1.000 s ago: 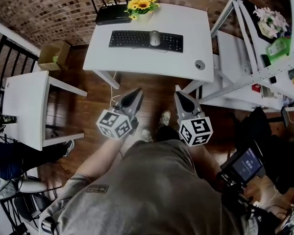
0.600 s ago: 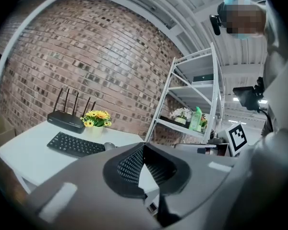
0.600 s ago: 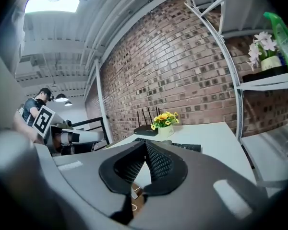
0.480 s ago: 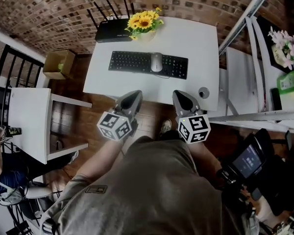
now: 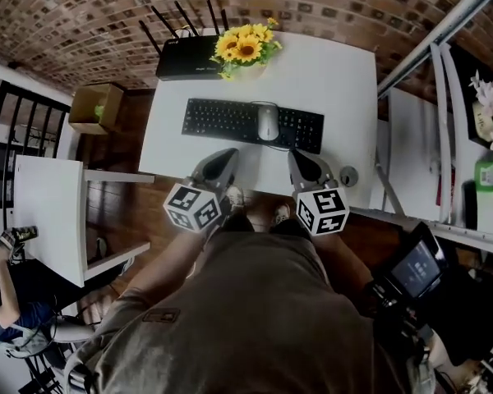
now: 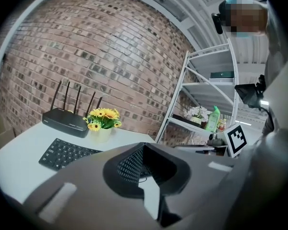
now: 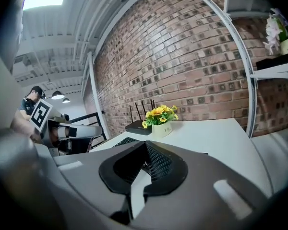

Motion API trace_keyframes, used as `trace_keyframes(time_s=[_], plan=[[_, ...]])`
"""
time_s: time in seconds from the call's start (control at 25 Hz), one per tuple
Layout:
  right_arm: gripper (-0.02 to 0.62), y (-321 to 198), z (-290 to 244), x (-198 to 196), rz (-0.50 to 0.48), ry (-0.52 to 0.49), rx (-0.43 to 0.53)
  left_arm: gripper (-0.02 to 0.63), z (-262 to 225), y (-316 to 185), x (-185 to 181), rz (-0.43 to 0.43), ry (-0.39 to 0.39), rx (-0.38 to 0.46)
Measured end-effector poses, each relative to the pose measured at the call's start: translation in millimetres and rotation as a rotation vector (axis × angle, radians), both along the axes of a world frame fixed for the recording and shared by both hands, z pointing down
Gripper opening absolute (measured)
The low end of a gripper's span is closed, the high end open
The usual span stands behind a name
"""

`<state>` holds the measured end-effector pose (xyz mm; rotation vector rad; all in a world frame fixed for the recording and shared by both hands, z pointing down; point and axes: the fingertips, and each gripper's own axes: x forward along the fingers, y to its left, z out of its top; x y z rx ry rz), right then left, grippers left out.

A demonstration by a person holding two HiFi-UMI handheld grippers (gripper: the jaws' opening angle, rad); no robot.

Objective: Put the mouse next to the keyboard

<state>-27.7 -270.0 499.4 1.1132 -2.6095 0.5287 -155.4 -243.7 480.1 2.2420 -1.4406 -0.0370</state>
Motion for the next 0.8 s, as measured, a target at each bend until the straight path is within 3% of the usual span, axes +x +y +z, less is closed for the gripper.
trace_keyframes(time_s=[0.16,0.28,0.6,0.8], plan=[[0.013,-25.1,13.3,-13.8,0.056,0.035,-0.028,-0.005,10.8,-23.7,-13.9,0.061,0.006,-0.029],[0.054,-45.5,23.7,-26.8,0.096,0.062,-0.045,-0.005,19.4,-41.1,-27.1,0.105,0.008,-0.048],[0.288,-86.8,67.5,-63.5,0.169,0.183,-0.113,-0.005,44.8,-67.1,-67.5,0.165,0.027,-0.110],[0.342,-100.7,91.6,-78.7,0.176,0.277,-0.148,-0.005,54.1,-72.8,-89.3,0.172,0.043,-0.145]])
